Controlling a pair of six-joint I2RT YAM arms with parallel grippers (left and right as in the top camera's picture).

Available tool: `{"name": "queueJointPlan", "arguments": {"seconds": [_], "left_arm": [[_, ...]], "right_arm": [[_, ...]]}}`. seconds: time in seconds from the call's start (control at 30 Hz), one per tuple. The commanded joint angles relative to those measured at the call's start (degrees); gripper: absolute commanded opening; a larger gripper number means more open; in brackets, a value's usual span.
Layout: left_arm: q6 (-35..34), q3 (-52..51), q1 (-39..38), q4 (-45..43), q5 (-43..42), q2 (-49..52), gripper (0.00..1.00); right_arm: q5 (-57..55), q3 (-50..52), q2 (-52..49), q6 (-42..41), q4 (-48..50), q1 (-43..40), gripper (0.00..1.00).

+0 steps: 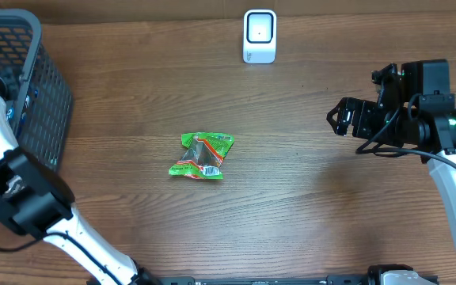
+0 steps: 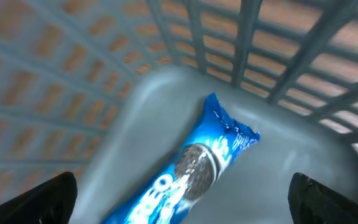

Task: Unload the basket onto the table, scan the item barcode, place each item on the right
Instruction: 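Reach the left gripper into the basket and grasp the blue Oreo pack, then place the Oreo pack beside the chip bag with the left gripper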

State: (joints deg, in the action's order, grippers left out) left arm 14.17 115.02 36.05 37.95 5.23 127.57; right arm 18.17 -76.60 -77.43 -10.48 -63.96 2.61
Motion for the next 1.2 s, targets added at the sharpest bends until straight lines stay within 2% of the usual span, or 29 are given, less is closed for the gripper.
{"name": "queueJointPlan", "arguments": {"seconds": [0.0, 0.23, 0.27, 0.33, 0.5, 0.6, 0.73, 0.87, 1.0, 1.03, 1.17], "left_arm": [[1.29, 0.20, 0.39, -0.90, -0.57, 5.44, 1.00], [1.07, 0.20, 0.42, 0.72, -0.39, 11.85, 1.00], [1.03, 0.20, 0.42, 1.57, -0.39, 12.55, 0.96], [1.05, 0.20, 0.42, 3.21, -0.33, 13.27, 0.83], [1.03, 0.22, 0.42, 7.17, -0.13, 13.38, 0.23], [0.00, 0.79, 0.42, 8.15, -0.09, 11.91, 0.04], [-1.25, 5.64, 0.20, 10.58, -0.20, 8.02, 0.04], [-5.49, 17.38, 0.00, 18.47, -3.04, 1.49, 0.04], [-6.01, 29.59, -1.03, 27.82, -14.45, -7.72, 0.04], [-7.87, 32.63, -1.51, 30.01, -18.84, -12.00, 0.04], [-9.53, 34.01, -4.57, 33.59, -29.18, -22.53, 0.04]], "right_arm": [[1.22, -0.50, -0.07, -0.48, 0.20, -0.31, 1.00], [1.20, -0.50, -0.07, -0.46, 0.42, -0.31, 1.00], [1.20, -0.50, -0.07, -0.46, 0.46, -0.31, 1.00], [1.20, -0.50, -0.07, -0.46, 0.52, -0.31, 1.00], [1.20, -0.50, -0.07, -0.44, 1.31, -0.31, 1.00], [1.20, -0.50, -0.07, -0.44, 1.49, -0.31, 1.00], [1.20, -0.50, -0.07, -0.44, 1.92, -0.31, 1.00], [1.20, -0.50, -0.07, -0.44, 2.43, -0.31, 1.00], [1.20, -0.50, -0.07, -0.42, 2.86, -0.31, 1.00], [1.18, -0.50, -0.07, -0.42, 3.02, -0.31, 1.00], [1.18, -0.50, -0.07, -0.39, 4.04, -0.31, 1.00]]}}
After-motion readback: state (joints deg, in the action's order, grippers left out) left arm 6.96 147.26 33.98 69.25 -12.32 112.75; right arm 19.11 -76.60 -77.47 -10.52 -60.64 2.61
